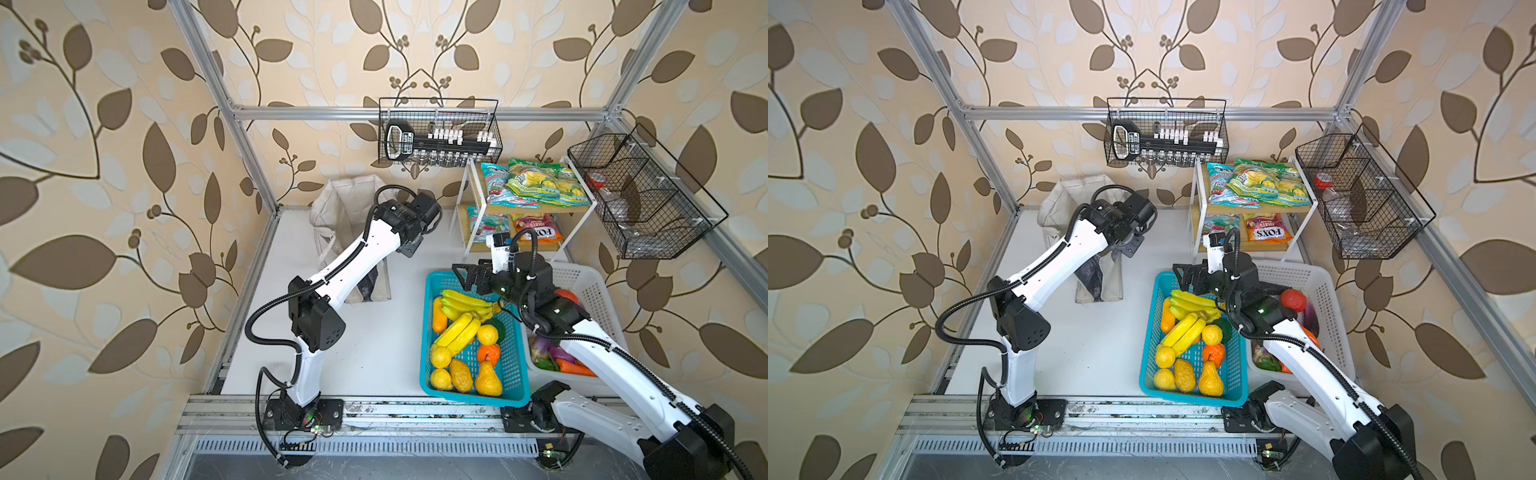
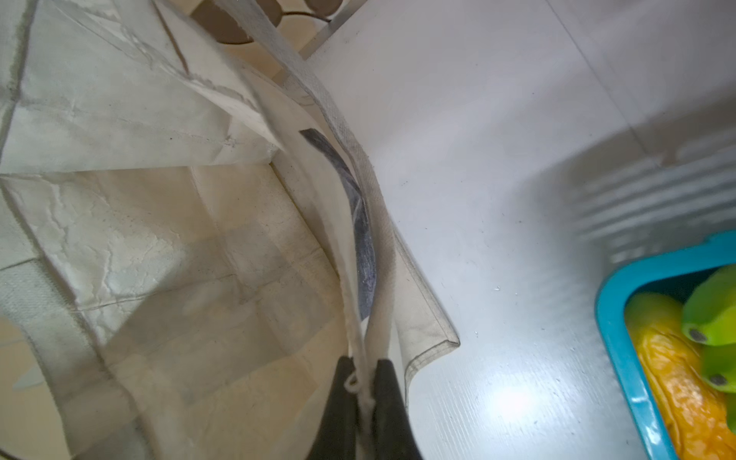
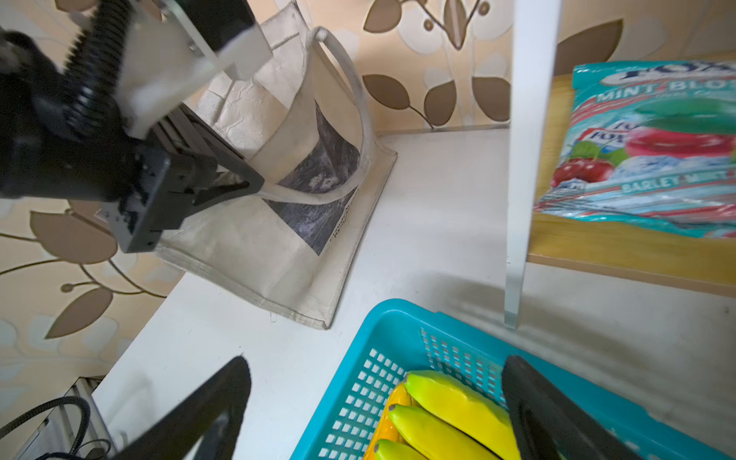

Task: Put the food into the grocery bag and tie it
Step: 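Raise both arms and reach both grippers toward the tote bag's handles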

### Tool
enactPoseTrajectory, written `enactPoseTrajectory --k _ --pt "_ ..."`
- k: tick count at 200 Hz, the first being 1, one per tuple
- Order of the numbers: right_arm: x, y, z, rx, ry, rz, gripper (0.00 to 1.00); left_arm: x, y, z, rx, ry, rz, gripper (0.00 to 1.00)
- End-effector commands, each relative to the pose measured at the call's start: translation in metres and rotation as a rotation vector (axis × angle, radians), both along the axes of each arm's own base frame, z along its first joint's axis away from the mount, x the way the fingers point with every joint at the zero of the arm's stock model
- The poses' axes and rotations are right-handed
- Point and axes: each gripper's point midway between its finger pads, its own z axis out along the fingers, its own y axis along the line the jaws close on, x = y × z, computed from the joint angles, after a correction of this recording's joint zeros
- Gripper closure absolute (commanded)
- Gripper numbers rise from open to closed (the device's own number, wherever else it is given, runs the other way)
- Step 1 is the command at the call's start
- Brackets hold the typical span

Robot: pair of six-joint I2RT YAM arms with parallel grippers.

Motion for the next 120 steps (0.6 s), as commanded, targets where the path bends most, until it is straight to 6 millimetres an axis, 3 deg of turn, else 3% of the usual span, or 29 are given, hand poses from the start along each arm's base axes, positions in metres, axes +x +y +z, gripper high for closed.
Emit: enactPoseTrajectory --k 1,54,85,120 --pt "0.001 0.015 0.014 0.053 -0.015 0.036 0.01 -0.041 0.011 0.036 -0.11 0.003 0.012 1.0" --pt "0.004 0.026 0.008 0.083 0.042 0.049 0.05 -0.111 0.019 0.038 -0.226 0.092 0.0 1.0" --pt "0.004 0.035 0.004 0.099 0.073 0.088 0.05 -0.148 0.009 0.022 -0.105 0.114 -0.004 0.98" --pt "0.004 0.039 0.001 0.113 0.079 0.102 0.05 -0.158 -0.012 0.007 -0.172 0.141 -0.042 0.9"
